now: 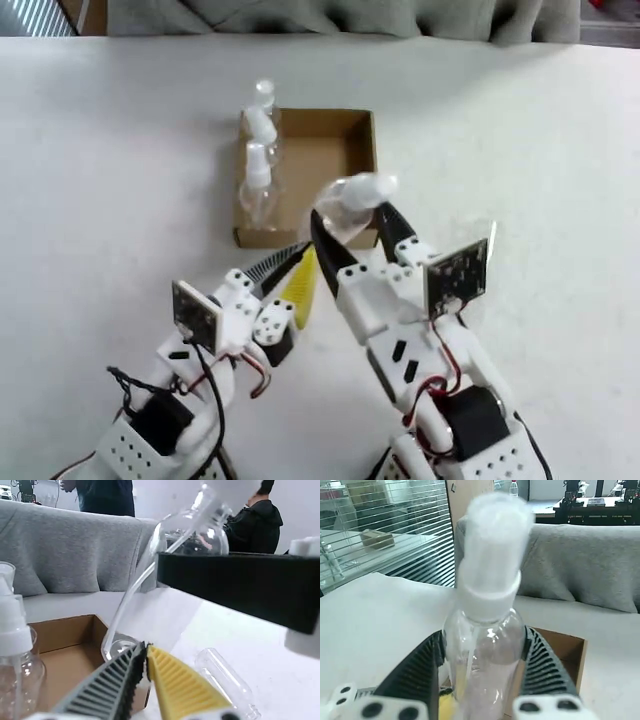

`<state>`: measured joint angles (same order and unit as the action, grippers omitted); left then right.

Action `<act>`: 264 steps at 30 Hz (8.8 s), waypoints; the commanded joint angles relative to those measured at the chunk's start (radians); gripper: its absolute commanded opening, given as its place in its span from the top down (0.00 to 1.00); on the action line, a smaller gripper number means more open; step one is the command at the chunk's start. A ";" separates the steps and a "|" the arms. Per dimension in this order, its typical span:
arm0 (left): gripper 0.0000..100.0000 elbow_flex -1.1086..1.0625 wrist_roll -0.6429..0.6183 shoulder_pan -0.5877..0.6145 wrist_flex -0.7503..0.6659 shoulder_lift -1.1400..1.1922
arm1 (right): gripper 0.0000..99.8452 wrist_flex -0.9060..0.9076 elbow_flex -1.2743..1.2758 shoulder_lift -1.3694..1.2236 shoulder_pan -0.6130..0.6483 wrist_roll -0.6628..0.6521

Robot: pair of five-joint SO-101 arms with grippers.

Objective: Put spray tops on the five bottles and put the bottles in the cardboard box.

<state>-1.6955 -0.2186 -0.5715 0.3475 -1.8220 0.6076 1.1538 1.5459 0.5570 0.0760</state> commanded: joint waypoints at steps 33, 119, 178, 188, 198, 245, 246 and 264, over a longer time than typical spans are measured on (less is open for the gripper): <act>0.98 0.176 0.236 0.765 0.620 -0.007 | 0.98 -0.736 -0.107 -0.803 -0.268 -0.066; 0.98 0.002 0.399 0.832 0.548 -0.007 | 0.98 -0.785 -0.801 -1.906 -0.305 -0.172; 0.98 0.002 0.399 0.837 0.554 -0.007 | 0.78 -0.779 -0.704 -1.905 -0.298 -0.238; 0.98 0.002 0.399 0.837 0.554 -0.007 | 0.69 -0.779 -0.704 -1.905 -0.298 -0.238; 0.98 0.002 0.399 0.837 0.554 -0.005 | 0.69 -0.779 -0.704 -1.905 -0.300 -0.236; 0.98 0.002 0.399 0.837 0.552 -0.005 | 0.94 0.259 -0.133 -0.507 -0.750 -0.230; 0.98 0.002 0.399 0.837 0.552 -0.005 | 0.94 0.259 -0.120 -0.484 -0.756 -0.195; 0.98 0.002 0.399 0.832 0.582 -0.005 | 0.94 0.147 0.258 -0.099 -0.766 -0.084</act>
<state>-1.6955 0.1680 0.2585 0.9291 -1.8144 0.8040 1.4177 1.4093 -0.1611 -0.1005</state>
